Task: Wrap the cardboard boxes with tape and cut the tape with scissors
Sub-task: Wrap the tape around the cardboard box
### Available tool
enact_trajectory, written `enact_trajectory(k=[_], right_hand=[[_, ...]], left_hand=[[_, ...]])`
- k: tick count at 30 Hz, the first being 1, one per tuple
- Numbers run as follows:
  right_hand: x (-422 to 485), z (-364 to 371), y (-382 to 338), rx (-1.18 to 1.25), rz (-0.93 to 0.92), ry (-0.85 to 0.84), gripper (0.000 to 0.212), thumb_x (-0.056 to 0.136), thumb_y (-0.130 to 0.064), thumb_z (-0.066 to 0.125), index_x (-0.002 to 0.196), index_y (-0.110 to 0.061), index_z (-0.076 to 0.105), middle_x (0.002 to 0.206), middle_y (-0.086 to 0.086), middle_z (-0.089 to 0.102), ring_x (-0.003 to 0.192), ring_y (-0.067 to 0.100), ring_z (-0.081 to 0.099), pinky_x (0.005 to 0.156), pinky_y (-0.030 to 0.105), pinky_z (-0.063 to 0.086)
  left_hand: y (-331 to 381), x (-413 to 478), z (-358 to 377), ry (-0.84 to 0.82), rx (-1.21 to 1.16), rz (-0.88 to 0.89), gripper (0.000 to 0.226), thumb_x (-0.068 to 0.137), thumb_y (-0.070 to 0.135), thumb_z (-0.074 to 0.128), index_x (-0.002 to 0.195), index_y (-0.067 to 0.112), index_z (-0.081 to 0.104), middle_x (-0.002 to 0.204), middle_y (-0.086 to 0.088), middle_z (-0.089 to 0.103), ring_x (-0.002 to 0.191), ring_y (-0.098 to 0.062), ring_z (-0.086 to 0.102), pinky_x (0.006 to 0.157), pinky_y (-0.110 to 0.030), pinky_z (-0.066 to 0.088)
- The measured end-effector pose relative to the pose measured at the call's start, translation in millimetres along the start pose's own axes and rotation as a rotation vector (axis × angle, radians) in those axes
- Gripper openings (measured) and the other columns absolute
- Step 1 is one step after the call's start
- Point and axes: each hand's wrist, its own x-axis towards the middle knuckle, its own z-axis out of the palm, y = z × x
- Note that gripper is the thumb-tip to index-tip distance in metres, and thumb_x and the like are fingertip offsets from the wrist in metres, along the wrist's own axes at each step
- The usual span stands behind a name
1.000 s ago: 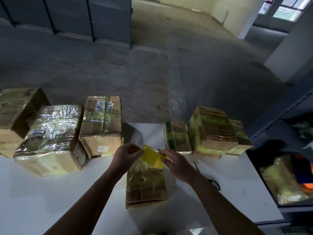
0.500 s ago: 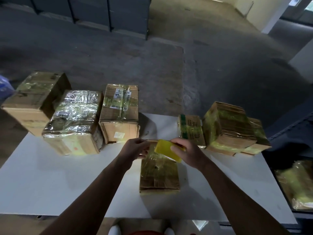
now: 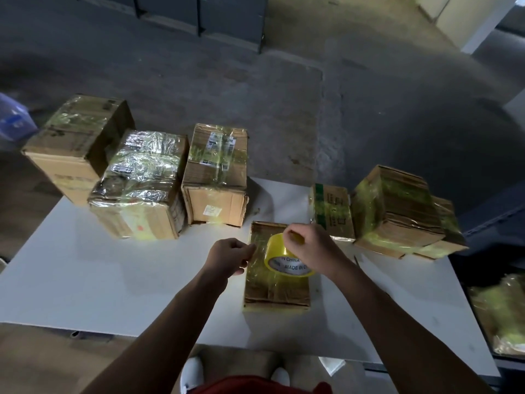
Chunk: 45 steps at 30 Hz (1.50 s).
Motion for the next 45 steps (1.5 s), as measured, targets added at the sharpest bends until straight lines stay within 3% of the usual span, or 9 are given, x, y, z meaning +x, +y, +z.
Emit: enact_trajectory(k=[6, 9, 14, 20, 24, 31, 41, 43, 45], right_hand=[[3.4, 9.7, -9.4, -0.156, 0.046, -0.073, 0.023, 0.090, -0.021, 0.056, 0.080, -0.005, 0.068, 0.068, 0.008, 0.064, 0.055, 0.016, 0.052, 0.054, 0.030, 0.041], [8.0, 16.3, -11.3, -0.246, 0.070, -0.113, 0.028, 0.090, -0.028, 0.052, 0.071, -0.009, 0.063, 0.063, 0.008, 0.059, 0.051, 0.013, 0.045, 0.052, 0.031, 0.038], [9.0, 25.6, -5.6, -0.376, 0.140, -0.172, 0.039, 0.087, -0.036, 0.051, 0.054, -0.020, 0.039, 0.053, -0.003, 0.041, 0.047, 0.009, 0.038, 0.045, 0.024, 0.025], [19.8, 32.0, -11.0, -0.440, 0.176, -0.199, 0.035, 0.088, -0.039, 0.047, 0.059, -0.018, 0.046, 0.058, -0.001, 0.045, 0.053, 0.013, 0.043, 0.047, 0.026, 0.030], [23.1, 41.1, -14.7, -0.525, 0.176, -0.215, 0.037, 0.088, -0.040, 0.047, 0.059, -0.018, 0.045, 0.057, -0.002, 0.040, 0.052, 0.013, 0.041, 0.048, 0.027, 0.031], [30.0, 50.7, -17.5, -0.612, 0.150, -0.225, 0.037, 0.088, -0.040, 0.046, 0.063, -0.013, 0.055, 0.055, -0.002, 0.041, 0.051, 0.013, 0.042, 0.048, 0.027, 0.034], [25.4, 49.1, -16.7, -0.591, 0.146, -0.189, 0.039, 0.089, -0.037, 0.045, 0.055, -0.021, 0.040, 0.052, -0.004, 0.038, 0.048, 0.009, 0.036, 0.045, 0.025, 0.021], [25.2, 49.1, -17.6, -0.589, 0.158, -0.184, 0.038, 0.090, -0.036, 0.045, 0.055, -0.020, 0.040, 0.053, -0.003, 0.039, 0.048, 0.009, 0.037, 0.045, 0.025, 0.022], [25.4, 48.9, -17.4, -0.582, 0.176, -0.189, 0.038, 0.090, -0.037, 0.045, 0.057, -0.020, 0.042, 0.054, -0.003, 0.042, 0.050, 0.010, 0.040, 0.045, 0.025, 0.025]], left_hand=[[-15.2, -3.3, 1.9, 0.031, -0.044, -0.064, 0.024, 0.085, 0.023, 0.072, 0.072, 0.006, 0.062, 0.067, -0.007, 0.063, 0.061, -0.014, 0.055, 0.055, -0.025, 0.051], [-22.7, -3.8, 0.7, 0.054, -0.061, -0.078, 0.023, 0.086, 0.021, 0.071, 0.071, 0.006, 0.062, 0.068, -0.007, 0.063, 0.062, -0.015, 0.055, 0.057, -0.028, 0.050], [-34.4, 0.2, -8.2, 0.081, -0.064, -0.073, 0.021, 0.089, 0.019, 0.067, 0.073, 0.005, 0.062, 0.069, -0.007, 0.064, 0.064, -0.016, 0.056, 0.064, -0.031, 0.054], [-37.4, 11.6, -10.1, 0.017, -0.122, -0.154, 0.021, 0.090, 0.025, 0.066, 0.082, 0.006, 0.064, 0.077, -0.009, 0.065, 0.069, -0.016, 0.059, 0.058, -0.026, 0.051], [-47.9, 14.4, -10.9, -0.008, -0.125, -0.186, 0.036, 0.088, 0.044, 0.065, 0.086, 0.007, 0.066, 0.083, -0.007, 0.067, 0.076, -0.016, 0.063, 0.056, -0.025, 0.051], [-65.3, 22.8, -1.0, 0.043, -0.149, -0.215, 0.034, 0.087, 0.039, 0.067, 0.082, 0.006, 0.067, 0.073, -0.004, 0.065, 0.067, -0.013, 0.060, 0.052, -0.023, 0.048], [-69.4, 34.4, 21.0, -0.032, -0.375, -0.524, 0.034, 0.084, 0.037, 0.072, 0.086, 0.003, 0.066, 0.081, -0.007, 0.062, 0.074, -0.017, 0.054, 0.059, -0.029, 0.047], [-71.6, 35.3, 21.8, -0.034, -0.420, -0.555, 0.039, 0.082, 0.037, 0.074, 0.094, 0.001, 0.064, 0.083, -0.009, 0.060, 0.075, -0.018, 0.054, 0.064, -0.031, 0.049], [-75.4, 35.4, 20.5, -0.071, -0.479, -0.593, 0.052, 0.079, 0.040, 0.077, 0.106, 0.001, 0.054, 0.099, -0.012, 0.055, 0.090, -0.022, 0.053, 0.075, -0.034, 0.049]])
